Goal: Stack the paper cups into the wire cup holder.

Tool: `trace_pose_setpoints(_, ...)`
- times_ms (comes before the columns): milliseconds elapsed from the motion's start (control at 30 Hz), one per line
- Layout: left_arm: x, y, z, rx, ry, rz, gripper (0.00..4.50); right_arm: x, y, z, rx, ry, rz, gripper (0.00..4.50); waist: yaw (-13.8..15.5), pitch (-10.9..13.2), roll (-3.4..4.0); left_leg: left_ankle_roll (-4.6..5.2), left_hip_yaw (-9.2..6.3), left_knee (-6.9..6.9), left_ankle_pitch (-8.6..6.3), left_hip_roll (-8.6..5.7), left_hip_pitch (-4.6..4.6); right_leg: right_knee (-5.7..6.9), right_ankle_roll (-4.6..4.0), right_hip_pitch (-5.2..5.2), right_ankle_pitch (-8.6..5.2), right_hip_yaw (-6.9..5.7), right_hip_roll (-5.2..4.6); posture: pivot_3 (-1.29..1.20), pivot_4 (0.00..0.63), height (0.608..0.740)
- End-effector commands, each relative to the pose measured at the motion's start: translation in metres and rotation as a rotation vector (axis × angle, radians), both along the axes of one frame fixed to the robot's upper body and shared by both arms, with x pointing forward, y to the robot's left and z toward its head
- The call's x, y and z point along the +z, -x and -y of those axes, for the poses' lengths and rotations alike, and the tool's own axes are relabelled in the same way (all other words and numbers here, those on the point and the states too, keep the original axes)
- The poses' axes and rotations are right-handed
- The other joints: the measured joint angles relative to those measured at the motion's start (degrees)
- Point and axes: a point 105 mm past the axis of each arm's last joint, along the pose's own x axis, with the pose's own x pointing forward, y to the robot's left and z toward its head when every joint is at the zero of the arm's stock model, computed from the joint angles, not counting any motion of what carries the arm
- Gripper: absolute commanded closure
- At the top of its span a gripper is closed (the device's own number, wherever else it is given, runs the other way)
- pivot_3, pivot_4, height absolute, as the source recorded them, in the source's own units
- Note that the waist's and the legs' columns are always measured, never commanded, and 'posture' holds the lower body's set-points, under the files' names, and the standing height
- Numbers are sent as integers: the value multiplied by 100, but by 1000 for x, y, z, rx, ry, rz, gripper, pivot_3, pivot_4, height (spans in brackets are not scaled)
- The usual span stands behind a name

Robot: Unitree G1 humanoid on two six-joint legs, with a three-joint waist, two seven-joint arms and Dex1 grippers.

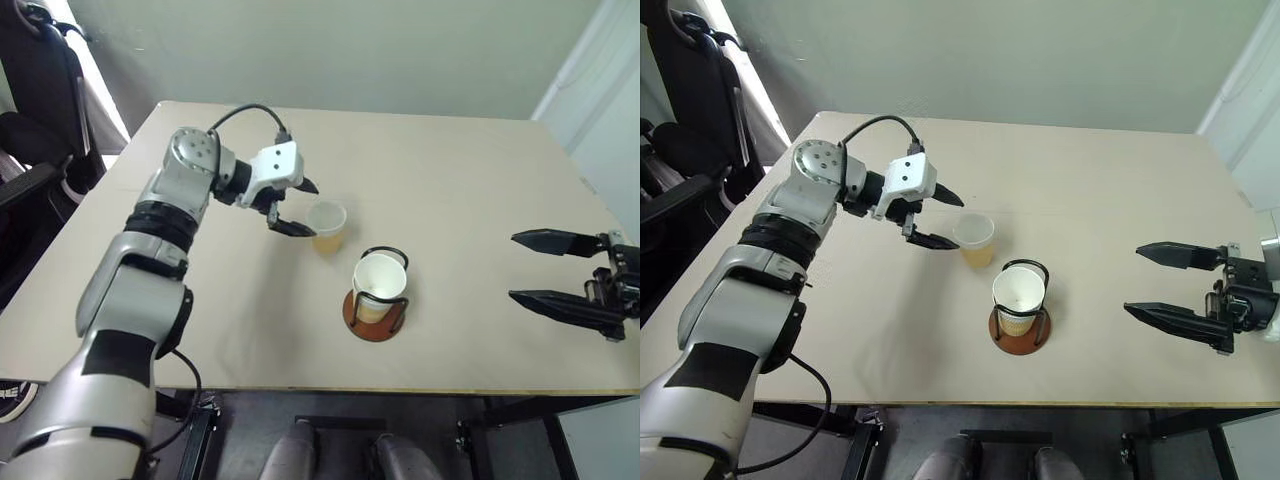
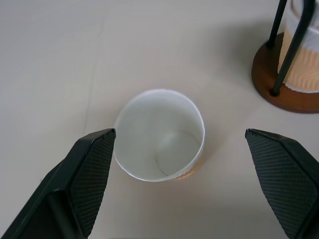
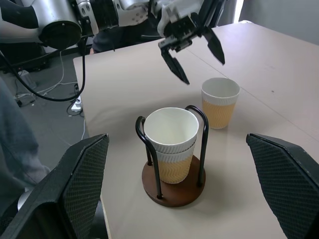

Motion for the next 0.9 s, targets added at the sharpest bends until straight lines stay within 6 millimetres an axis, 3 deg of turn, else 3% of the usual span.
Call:
trace_pose_setpoints(33,2,-1,9,-28,-6,25,39,12,4,2,-17,24,67,0,0,0,0,0,0,2,0,0,1,0,1,1,0,0,0,0,150,740)
trace_pose_setpoints(133,-8,-1,8,-31,-41,23,39,12,4,2,-22,27,67,0,-8,0,-1,1,5,3,0,1,8,6,3,2,1,5,1,0,150,740)
trace_pose_setpoints(233,-15,-5,8,-6,-65,31,634,14,4,2,-29,30,70,0,-12,0,0,4,9,3,3,2,13,10,7,4,2,8,2,0,150,740)
trace_pose_setpoints(333,-18,-9,5,18,-86,60,1640,15,5,2,-31,32,72,0,-11,0,0,9,10,7,7,1,12,10,16,5,7,13,2,0,150,740)
trace_pose_setpoints(600,-4,-3,16,-26,32,7,4493,15,10,4,-44,36,75,0,-8,0,-1,21,26,20,6,-5,10,7,36,6,17,41,2,0,150,740)
trace_pose_setpoints(833,3,3,2,-44,20,-29,4493,15,9,8,-54,37,82,0,-10,0,0,26,36,22,4,-4,13,8,40,2,20,51,3,0,150,740)
trace_pose_setpoints(900,16,4,3,-53,53,-8,4493,15,7,7,-53,36,83,0,-8,0,0,27,36,22,4,-4,13,8,41,2,20,52,3,0,150,740)
